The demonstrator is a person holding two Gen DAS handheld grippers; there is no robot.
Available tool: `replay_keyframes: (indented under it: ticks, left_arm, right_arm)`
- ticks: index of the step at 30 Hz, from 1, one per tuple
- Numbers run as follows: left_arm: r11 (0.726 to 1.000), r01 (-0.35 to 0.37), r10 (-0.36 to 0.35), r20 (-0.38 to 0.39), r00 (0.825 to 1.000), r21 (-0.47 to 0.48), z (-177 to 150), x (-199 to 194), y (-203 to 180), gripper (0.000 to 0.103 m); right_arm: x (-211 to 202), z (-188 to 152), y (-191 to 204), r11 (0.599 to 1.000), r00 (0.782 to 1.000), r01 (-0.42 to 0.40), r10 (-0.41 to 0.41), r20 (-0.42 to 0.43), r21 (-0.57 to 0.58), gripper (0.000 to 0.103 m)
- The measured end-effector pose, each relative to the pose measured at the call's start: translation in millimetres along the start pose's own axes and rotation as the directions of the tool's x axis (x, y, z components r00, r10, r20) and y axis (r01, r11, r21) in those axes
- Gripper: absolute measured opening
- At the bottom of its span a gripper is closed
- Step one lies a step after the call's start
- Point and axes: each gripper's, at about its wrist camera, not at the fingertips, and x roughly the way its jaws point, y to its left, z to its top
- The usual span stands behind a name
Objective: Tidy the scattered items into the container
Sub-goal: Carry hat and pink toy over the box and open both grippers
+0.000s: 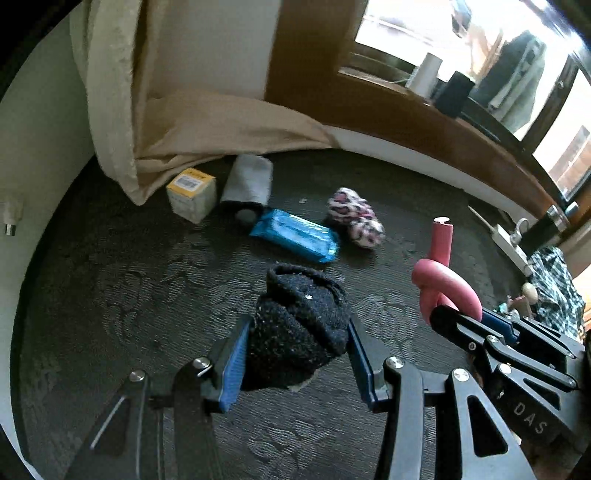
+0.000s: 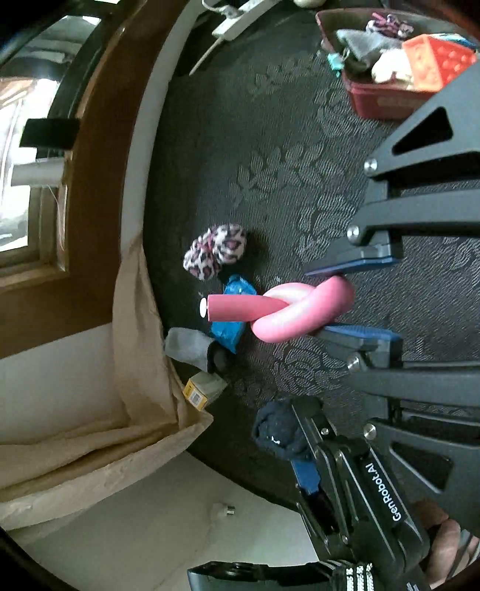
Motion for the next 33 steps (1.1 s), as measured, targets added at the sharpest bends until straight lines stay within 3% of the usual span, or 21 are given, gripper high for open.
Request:
replay_keyframes:
  ticks: [9, 18, 33]
  left_arm:
    - [0.997, 0.029, -0.031, 0.019, 0.999, 0.073, -14.8, -15.0, -62.9, 0.051]
    - [0.982, 0.095, -0.099, 0.016, 0.995, 0.166, -29.3, -18.7, -141.8, 0.051]
    - [0.926, 0.214, -0.213, -0.038, 0.976, 0.311, -50.1, -8.3, -270.5, 0.051]
  right_arm:
    - [-49.3, -22.1, -41.8, 0.999, 0.998, 0.024, -0.026, 0.053, 0.040, 0.026]
    - [-99.1, -59.5, -108.5, 0.988, 0.992, 0.086, -0.097, 0.079, 0.126, 0.026]
    - [-150.6, -136.2, -221.5, 0.934, 0.977, 0.198, -0.212, 0.016, 0.297, 0.027]
